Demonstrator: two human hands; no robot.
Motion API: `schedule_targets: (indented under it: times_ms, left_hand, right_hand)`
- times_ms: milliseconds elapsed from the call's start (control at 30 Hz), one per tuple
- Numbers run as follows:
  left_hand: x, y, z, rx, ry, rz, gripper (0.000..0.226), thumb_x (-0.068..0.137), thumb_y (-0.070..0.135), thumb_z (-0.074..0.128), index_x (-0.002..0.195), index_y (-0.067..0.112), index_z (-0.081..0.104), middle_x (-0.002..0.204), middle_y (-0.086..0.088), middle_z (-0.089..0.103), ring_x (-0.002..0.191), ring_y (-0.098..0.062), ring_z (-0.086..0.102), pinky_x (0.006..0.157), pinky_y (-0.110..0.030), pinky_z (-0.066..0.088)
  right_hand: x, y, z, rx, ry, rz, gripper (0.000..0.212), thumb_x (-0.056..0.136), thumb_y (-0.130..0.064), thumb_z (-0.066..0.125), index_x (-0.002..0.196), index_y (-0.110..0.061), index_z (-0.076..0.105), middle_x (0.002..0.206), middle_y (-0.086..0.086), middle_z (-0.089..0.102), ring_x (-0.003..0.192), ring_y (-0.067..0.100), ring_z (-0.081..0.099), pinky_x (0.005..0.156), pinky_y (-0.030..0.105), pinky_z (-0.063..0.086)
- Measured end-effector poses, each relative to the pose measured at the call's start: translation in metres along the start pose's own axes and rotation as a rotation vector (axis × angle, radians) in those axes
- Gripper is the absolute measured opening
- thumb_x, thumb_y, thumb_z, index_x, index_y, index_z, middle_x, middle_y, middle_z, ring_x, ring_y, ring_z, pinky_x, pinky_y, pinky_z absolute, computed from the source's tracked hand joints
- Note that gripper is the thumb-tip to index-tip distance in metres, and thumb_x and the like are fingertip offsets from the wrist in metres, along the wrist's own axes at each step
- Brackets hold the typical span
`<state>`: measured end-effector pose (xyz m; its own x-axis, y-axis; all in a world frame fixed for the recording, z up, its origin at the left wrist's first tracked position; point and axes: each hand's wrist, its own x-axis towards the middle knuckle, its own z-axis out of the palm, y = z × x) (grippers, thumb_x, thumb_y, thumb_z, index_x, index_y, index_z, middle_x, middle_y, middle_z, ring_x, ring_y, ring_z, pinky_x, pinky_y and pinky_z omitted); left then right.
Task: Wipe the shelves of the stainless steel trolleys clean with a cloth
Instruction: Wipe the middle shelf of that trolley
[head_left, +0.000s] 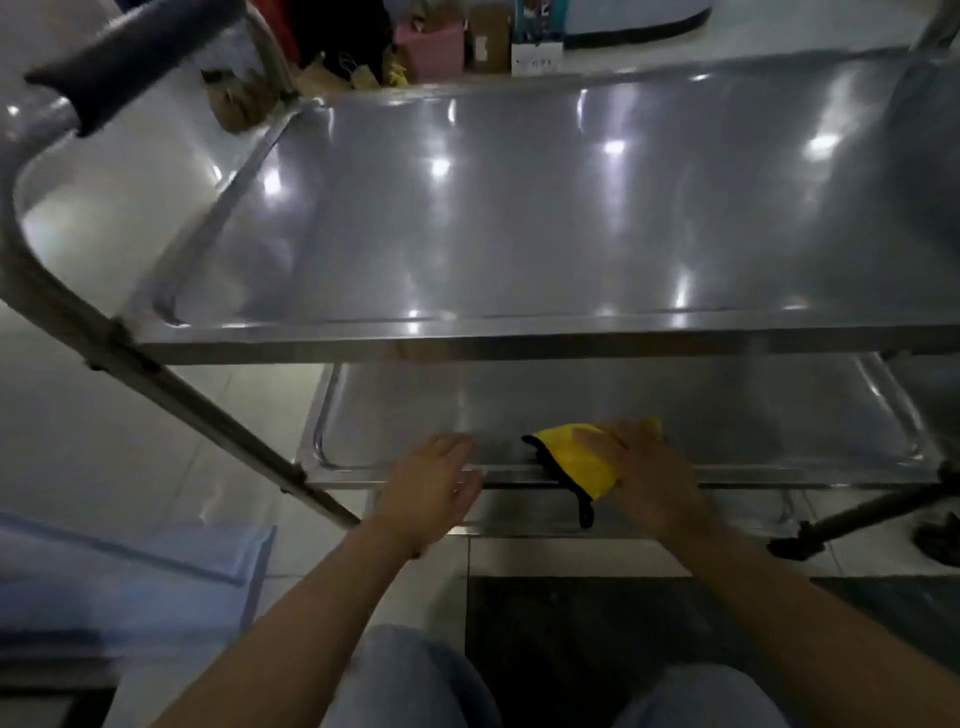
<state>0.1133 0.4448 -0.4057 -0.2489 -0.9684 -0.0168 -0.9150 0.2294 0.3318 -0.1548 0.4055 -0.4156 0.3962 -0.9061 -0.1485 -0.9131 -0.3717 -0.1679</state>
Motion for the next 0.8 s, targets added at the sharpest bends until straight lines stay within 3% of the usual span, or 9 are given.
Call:
schedule_targets:
  times_ms: [133,233,333,400,500,633,733,800]
  left_hand:
    - [0.039,-0.02,0.058,0.119,0.076,0.009,0.049,0.098,0.04,0.044,0.141,0.016,0.045,0.145,-0.005,0.046,0.133,-0.024,0.039,0.114,-0.036,0.021]
    - [0.059,-0.03,0.088,0.198,0.151,-0.023,0.051,0.099,0.044,0.037,0.144,0.019,0.039,0.151,-0.003,0.037,0.14,-0.021,0.03,0.116,-0.038,0.013]
    - [0.071,-0.039,0.109,0.223,0.163,-0.094,0.056,0.1,0.047,0.029,0.149,0.019,0.029,0.157,-0.002,0.025,0.147,-0.02,0.014,0.117,-0.042,0.006]
    - [0.074,-0.042,0.117,0.22,0.144,-0.135,0.059,0.099,0.052,0.025,0.15,0.02,0.026,0.159,-0.002,0.02,0.148,-0.019,0.007,0.118,-0.046,0.004]
    - [0.074,-0.051,0.115,0.2,0.098,-0.189,0.069,0.095,0.062,0.021,0.152,0.022,0.019,0.161,-0.002,0.012,0.148,-0.017,-0.001,0.117,-0.049,-0.005]
    - [0.076,-0.066,0.119,0.239,0.062,-0.157,0.091,0.081,0.08,0.003,0.153,0.025,0.005,0.162,-0.005,0.002,0.148,-0.018,-0.007,0.115,-0.049,-0.012]
    - [0.08,-0.073,0.128,0.238,0.1,-0.155,0.099,0.073,0.084,-0.009,0.153,0.027,0.003,0.162,-0.004,0.002,0.148,-0.017,-0.005,0.116,-0.048,-0.005]
    - [0.08,-0.074,0.13,0.25,0.109,-0.166,0.098,0.073,0.084,-0.007,0.153,0.028,0.004,0.162,-0.003,0.003,0.148,-0.017,-0.002,0.117,-0.048,-0.001]
  right_hand:
    - [0.038,0.009,0.05,0.154,0.201,-0.103,0.056,0.086,-0.016,0.053,0.14,-0.025,0.044,0.146,0.008,0.042,0.135,0.03,0.038,0.106,0.047,0.03]
    - [0.048,0.01,0.078,-0.046,0.19,-0.077,0.068,0.083,-0.05,0.052,0.146,-0.043,0.026,0.154,-0.006,0.029,0.142,0.02,0.024,0.11,0.045,0.017]
    - [0.054,0.011,0.09,-0.097,0.231,-0.107,0.069,0.079,-0.083,0.021,0.142,-0.055,0.02,0.156,-0.01,0.022,0.145,0.024,0.015,0.111,0.058,0.003]
    - [0.055,0.016,0.087,-0.055,0.217,-0.122,0.073,0.075,-0.081,0.001,0.141,-0.056,0.023,0.157,-0.012,0.02,0.146,0.022,0.009,0.11,0.061,-0.004]
    - [0.05,0.04,0.081,-0.044,0.213,-0.091,0.074,0.076,-0.074,-0.006,0.139,-0.054,0.028,0.156,-0.016,0.02,0.146,0.018,0.005,0.11,0.062,-0.001]
    - [0.05,0.08,0.076,0.042,0.228,0.059,0.067,0.079,-0.071,0.0,0.135,-0.057,0.034,0.154,-0.019,0.023,0.145,0.016,0.008,0.11,0.062,0.005]
    - [0.069,0.079,0.078,0.194,0.228,0.204,0.056,0.086,-0.069,0.008,0.131,-0.057,0.04,0.153,-0.018,0.027,0.144,0.017,0.01,0.111,0.059,0.006]
    - [0.091,0.059,0.082,0.168,0.176,0.222,0.044,0.091,-0.067,0.019,0.131,-0.06,0.035,0.154,-0.018,0.023,0.144,0.02,0.009,0.11,0.059,0.005]
